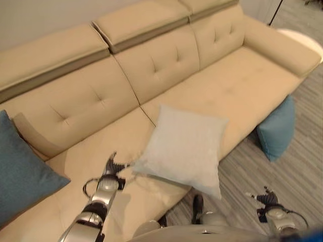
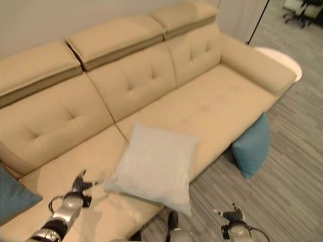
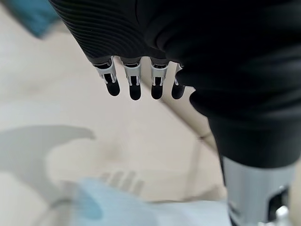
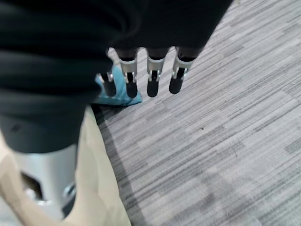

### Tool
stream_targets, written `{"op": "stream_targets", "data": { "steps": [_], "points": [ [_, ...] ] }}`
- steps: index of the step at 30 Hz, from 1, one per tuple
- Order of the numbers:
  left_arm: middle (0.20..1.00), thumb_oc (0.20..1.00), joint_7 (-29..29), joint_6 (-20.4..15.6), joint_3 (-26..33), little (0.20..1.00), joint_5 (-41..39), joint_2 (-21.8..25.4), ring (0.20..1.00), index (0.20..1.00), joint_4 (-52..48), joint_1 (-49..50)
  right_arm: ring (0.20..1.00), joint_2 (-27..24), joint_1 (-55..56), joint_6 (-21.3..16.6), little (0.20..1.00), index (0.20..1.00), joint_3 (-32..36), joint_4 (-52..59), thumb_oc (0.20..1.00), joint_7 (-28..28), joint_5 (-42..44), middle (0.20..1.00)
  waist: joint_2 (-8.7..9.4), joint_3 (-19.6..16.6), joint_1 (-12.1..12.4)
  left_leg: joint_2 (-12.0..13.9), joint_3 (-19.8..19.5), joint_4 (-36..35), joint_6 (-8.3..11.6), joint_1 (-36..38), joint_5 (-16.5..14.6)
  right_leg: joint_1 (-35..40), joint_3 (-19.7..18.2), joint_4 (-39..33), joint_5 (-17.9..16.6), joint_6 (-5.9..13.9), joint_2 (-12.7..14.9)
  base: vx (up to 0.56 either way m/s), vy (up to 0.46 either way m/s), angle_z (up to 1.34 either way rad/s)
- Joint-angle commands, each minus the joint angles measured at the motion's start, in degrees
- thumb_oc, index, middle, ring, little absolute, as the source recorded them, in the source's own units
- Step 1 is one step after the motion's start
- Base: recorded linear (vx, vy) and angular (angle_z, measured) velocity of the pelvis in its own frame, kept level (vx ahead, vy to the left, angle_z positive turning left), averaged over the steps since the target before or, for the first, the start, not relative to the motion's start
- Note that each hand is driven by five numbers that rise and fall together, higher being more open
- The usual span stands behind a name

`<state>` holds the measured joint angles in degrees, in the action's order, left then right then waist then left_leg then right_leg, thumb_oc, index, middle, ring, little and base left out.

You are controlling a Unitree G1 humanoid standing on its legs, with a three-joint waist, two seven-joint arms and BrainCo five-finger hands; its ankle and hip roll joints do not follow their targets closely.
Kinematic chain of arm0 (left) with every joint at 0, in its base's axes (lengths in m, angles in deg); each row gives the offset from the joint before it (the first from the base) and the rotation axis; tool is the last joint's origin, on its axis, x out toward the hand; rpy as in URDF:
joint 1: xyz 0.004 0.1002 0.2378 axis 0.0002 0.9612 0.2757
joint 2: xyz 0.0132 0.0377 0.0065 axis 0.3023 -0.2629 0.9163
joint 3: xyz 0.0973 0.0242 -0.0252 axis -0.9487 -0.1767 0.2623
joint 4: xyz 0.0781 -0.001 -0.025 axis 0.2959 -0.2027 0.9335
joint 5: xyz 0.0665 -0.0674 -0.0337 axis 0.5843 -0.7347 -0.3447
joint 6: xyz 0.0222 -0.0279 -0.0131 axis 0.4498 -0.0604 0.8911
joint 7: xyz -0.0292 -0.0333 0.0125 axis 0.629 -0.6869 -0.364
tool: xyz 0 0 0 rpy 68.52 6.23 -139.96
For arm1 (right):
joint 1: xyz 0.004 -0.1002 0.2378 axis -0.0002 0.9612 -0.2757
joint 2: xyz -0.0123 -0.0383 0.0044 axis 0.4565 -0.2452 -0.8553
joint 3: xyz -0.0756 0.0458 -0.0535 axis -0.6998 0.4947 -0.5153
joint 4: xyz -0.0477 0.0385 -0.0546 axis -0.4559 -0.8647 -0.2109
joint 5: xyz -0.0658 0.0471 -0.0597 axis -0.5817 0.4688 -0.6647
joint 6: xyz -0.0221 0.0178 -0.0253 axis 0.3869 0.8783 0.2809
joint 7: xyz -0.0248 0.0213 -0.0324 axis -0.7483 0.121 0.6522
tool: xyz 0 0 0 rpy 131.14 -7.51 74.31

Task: Pick up all the scattered cushions and arrange them neatly on the sofa.

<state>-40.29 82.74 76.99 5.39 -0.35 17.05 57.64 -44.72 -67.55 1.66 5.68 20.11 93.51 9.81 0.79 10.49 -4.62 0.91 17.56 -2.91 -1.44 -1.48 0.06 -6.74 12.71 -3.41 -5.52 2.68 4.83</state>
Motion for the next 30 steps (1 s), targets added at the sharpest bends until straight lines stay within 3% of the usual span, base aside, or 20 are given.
{"op": "stream_targets", "data": {
  "steps": [1, 6, 7, 15, 22, 30],
  "points": [
    [1.000, 1.000, -2.46, -4.12, 0.95, 1.000, -5.33, 0.82, 1.000, 1.000, 0.33, -3.55, 1.000, -0.48, -4.16, -2.50, 1.000, 1.000, -1.18, 2.39, 1.000, 2.31, 4.54, 1.000, 2.12, -0.14, -1.44, 0.01, -0.36, 6.42, 2.61, -5.87, -4.49, -4.69, -2.58, 5.27, 2.95, 5.92, 3.76, -0.09, 0.025, -0.31],
    [1.000, 1.000, -3.43, -5.10, -1.66, 1.000, -7.83, 0.32, 1.000, 1.000, 1.56, -10.66, 1.000, 2.32, -9.76, -5.86, 1.000, 1.000, -2.11, 8.27, 1.000, 3.06, 12.79, 1.000, 2.38, 2.43, -2.26, 0.14, 0.90, 10.16, 2.01, -12.91, -5.03, -12.08, -4.11, 7.74, 1.67, 5.72, 4.31, -0.11, 0.046, -0.29],
    [1.000, 1.000, -3.54, -5.16, -2.50, 1.000, -7.87, 0.36, 1.000, 1.000, 2.11, -12.16, 1.000, 2.97, -10.86, -6.53, 1.000, 1.000, -2.60, 9.30, 1.000, 3.17, 14.25, 1.000, 1.99, 2.76, -2.15, 0.45, 0.33, 10.62, 2.31, -13.35, -6.74, -12.66, -4.58, 8.26, 2.66, 6.25, 4.02, -0.01, 0.080, -0.28],
    [1.000, 1.000, -5.99, -4.85, -5.40, 1.000, -6.64, 3.35, 1.000, 1.000, 7.03, -21.60, 1.000, 6.03, -17.28, -11.51, 1.000, 1.000, -6.48, 18.87, 1.000, 2.86, 22.67, 1.000, 2.92, 5.77, -2.30, 1.33, 1.10, 14.28, 2.39, -19.50, -6.99, -17.85, -4.93, 8.85, 0.89, 6.76, 4.65, -0.03, 0.038, -0.03],
    [1.000, 1.000, -6.33, -5.21, -4.85, 1.000, -6.79, 3.95, 1.000, 1.000, 6.63, -22.32, 1.000, 6.46, -17.71, -13.35, 1.000, 1.000, -7.19, 23.43, 1.000, 1.96, 24.59, 1.000, 3.26, 6.31, -2.04, 1.15, 0.99, 14.47, 2.58, -20.41, -6.92, -18.48, -4.65, 8.32, -0.03, 7.29, 5.33, 0.00, 0.012, -0.05],
    [1.000, 1.000, -4.31, -6.31, -6.35, 1.000, -9.46, 1.43, 1.000, 1.000, 3.57, -21.46, 1.000, 8.22, -19.52, -14.24, 1.000, 1.000, -7.49, 22.80, 1.000, 1.11, 29.03, 1.000, 2.08, 8.39, -1.59, -0.07, 0.53, 14.46, 2.55, -22.32, -6.51, -20.48, -4.81, 8.79, -0.25, 7.20, 6.37, -0.02, 0.023, 0.04]
  ]
}}
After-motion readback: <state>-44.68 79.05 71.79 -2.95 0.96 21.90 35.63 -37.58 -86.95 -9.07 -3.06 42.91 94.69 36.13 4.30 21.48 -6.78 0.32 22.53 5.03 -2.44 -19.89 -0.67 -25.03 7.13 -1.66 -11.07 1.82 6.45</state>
